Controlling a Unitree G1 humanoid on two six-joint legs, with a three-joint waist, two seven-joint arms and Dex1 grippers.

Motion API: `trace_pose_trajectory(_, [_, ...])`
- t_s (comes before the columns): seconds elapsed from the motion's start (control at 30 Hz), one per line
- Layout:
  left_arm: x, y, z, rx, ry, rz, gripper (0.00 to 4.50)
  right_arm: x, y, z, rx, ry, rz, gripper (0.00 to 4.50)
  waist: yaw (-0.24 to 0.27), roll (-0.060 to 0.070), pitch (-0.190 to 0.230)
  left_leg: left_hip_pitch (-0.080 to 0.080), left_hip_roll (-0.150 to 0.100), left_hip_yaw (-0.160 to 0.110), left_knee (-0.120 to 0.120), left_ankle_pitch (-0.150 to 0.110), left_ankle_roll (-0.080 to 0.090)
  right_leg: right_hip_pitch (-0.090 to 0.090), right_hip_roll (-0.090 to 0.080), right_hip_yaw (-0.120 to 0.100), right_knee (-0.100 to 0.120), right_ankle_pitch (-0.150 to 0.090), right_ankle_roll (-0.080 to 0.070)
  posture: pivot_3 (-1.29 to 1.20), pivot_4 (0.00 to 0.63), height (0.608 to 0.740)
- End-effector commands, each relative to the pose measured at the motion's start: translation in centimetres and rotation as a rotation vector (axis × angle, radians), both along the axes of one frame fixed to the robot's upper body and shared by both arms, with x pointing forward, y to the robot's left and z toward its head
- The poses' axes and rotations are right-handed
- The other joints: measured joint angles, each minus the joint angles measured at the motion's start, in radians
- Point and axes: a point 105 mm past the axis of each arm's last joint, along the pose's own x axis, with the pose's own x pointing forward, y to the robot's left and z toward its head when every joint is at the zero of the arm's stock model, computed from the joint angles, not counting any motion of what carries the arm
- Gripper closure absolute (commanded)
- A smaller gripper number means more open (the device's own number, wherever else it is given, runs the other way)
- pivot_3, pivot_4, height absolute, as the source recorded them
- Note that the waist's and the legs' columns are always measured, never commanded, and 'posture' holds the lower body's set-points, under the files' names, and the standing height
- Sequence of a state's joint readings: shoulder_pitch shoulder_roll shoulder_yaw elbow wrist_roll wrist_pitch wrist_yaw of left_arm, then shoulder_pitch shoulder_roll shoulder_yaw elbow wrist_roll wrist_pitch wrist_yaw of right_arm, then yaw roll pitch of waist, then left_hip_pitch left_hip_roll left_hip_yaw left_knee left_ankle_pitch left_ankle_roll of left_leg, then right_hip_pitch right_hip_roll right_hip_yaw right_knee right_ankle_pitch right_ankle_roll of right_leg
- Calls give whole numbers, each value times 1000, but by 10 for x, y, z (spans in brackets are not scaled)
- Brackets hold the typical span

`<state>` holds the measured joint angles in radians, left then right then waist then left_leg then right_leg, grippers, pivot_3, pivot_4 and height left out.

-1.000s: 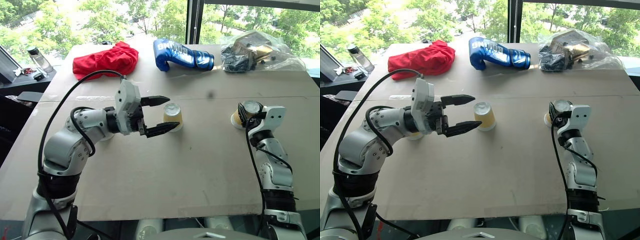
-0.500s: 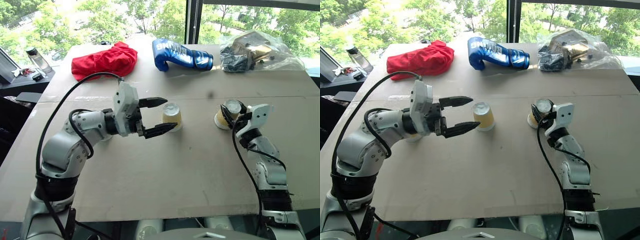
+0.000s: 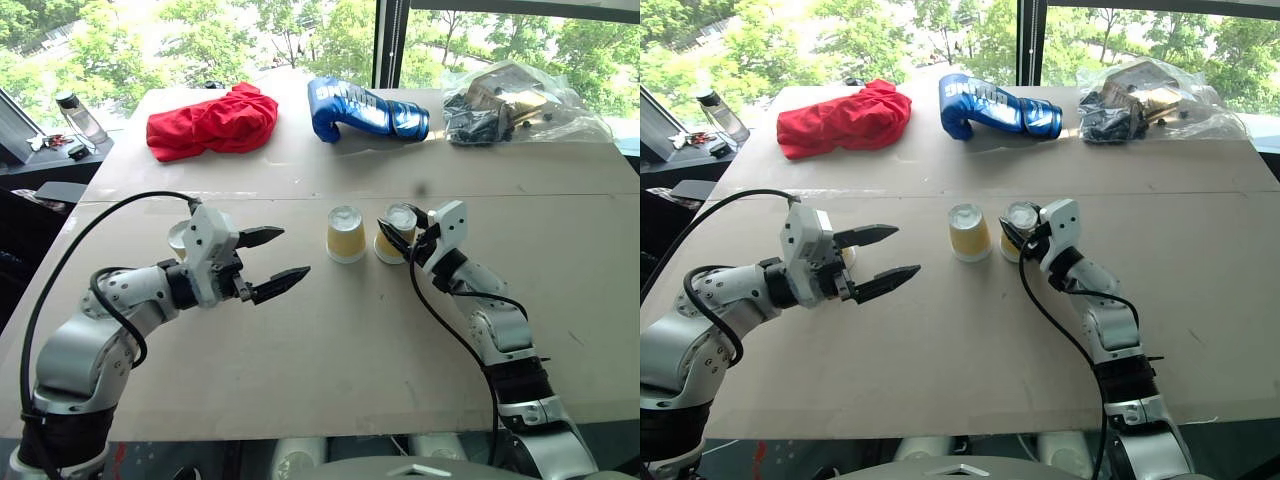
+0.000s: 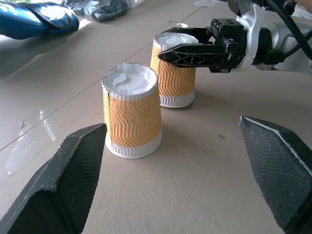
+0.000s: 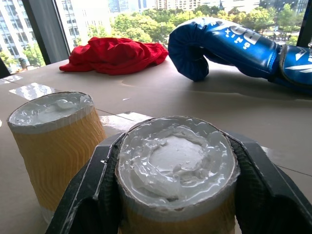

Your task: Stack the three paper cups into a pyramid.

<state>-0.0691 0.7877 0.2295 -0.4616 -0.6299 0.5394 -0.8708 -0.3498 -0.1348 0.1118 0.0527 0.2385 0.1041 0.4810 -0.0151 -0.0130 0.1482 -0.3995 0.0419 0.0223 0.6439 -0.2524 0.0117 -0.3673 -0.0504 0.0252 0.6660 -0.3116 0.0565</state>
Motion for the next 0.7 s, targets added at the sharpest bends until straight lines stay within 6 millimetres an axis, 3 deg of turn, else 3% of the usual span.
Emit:
trace_pose_trajectory(0.03, [-4,1,14,24,-78,-1,0,2,9,9,0,-49,22,2341,0,0,0,0,0,0,0,0,0,0,0,0,0,0,0,0,150,740])
trace_pose_trajectory(0.3, [-3,-1,17,9,-95,1,0,6,16,10,10,-30,51,2341,-3,0,0,0,0,0,0,0,0,0,0,0,2,0,0,0,150,740])
trace_pose_trajectory(0.33, [-3,-1,17,6,-97,1,0,6,16,10,11,-27,53,1334,-4,0,0,0,0,0,0,0,0,-1,0,0,2,0,0,0,150,740])
trace_pose_trajectory(0.43, [-2,-2,19,-2,-106,0,0,5,14,9,18,-11,62,47,-4,0,0,0,0,0,0,0,0,-1,0,1,3,0,0,0,150,740])
trace_pose_trajectory(0.7, [-2,-2,21,-32,-120,4,0,-2,4,24,100,-87,67,47,-3,0,0,0,0,1,0,0,0,-2,0,1,3,0,0,0,150,740])
